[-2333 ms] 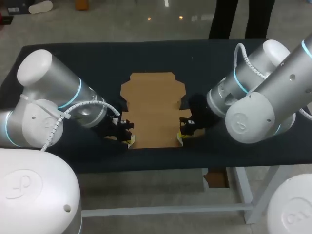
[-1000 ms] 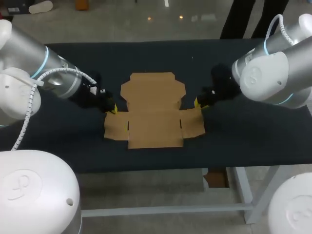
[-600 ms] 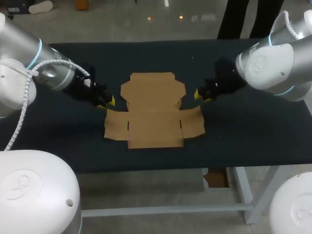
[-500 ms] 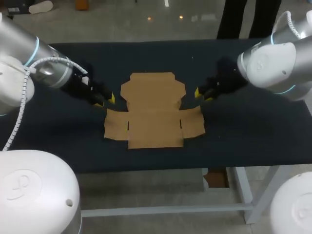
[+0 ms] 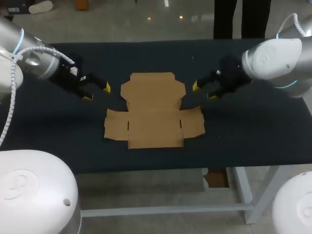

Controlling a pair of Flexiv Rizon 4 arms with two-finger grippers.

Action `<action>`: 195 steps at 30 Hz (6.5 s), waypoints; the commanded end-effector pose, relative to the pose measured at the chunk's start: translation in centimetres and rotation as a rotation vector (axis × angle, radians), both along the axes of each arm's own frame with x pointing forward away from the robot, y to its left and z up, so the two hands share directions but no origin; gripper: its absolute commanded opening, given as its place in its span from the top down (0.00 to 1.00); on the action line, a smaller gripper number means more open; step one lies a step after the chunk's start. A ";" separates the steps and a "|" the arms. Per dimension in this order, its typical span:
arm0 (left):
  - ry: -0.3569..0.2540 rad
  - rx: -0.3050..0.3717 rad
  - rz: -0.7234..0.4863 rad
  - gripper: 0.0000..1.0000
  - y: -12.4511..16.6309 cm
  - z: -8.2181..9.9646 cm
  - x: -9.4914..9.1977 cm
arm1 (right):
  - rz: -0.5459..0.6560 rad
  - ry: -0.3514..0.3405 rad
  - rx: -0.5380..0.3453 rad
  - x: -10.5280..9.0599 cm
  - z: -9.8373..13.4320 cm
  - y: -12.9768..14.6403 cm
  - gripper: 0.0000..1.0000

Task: Assemble the packaging by folding the flat box into shape, placing the metal phone stand inside, and closing the box properly

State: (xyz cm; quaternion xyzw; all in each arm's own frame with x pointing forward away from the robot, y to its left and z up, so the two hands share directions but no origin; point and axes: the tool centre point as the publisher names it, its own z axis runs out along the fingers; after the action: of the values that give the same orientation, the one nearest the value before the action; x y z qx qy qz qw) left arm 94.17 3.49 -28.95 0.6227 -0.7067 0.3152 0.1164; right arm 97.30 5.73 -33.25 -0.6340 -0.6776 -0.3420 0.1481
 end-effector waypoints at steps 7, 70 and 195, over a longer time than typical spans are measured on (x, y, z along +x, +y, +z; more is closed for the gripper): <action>-0.003 -0.007 -0.019 0.00 0.8 0.8 1.1 | 0.024 0.014 0.152 1.4 0.2 -0.5 0.11; -0.028 -0.009 -0.119 0.00 2.3 1.4 2.5 | -0.077 0.063 0.413 11.3 -8.9 6.7 0.53; -0.782 -0.479 -0.656 0.15 -10.7 5.8 9.9 | 0.165 -0.761 0.925 9.0 8.5 8.5 1.00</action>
State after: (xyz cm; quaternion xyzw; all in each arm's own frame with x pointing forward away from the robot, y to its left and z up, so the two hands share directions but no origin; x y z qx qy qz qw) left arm 103.60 -7.25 -22.99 0.1760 -0.7635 0.6184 0.0603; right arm 105.86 14.03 -24.46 -0.2911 -0.5136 -0.7876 0.1767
